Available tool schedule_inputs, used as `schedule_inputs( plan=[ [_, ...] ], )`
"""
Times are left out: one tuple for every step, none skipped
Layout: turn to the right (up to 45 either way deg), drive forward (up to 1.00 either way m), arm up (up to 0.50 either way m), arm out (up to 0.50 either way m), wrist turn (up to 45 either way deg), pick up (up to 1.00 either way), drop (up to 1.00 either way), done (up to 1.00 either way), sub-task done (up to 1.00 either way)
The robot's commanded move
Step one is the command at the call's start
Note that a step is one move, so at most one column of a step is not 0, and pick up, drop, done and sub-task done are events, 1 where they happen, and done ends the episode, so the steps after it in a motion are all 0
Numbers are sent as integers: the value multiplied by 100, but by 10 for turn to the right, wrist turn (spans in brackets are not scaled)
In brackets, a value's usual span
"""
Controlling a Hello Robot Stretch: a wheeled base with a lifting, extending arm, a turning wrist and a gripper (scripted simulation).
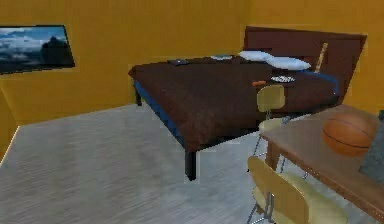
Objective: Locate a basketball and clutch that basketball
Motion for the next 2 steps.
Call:
schedule_inputs(
  plan=[
    [330,0,0,0,0,0,0,0,0],
    [0,40,0,0,0,0,0,0,0]
  ],
)
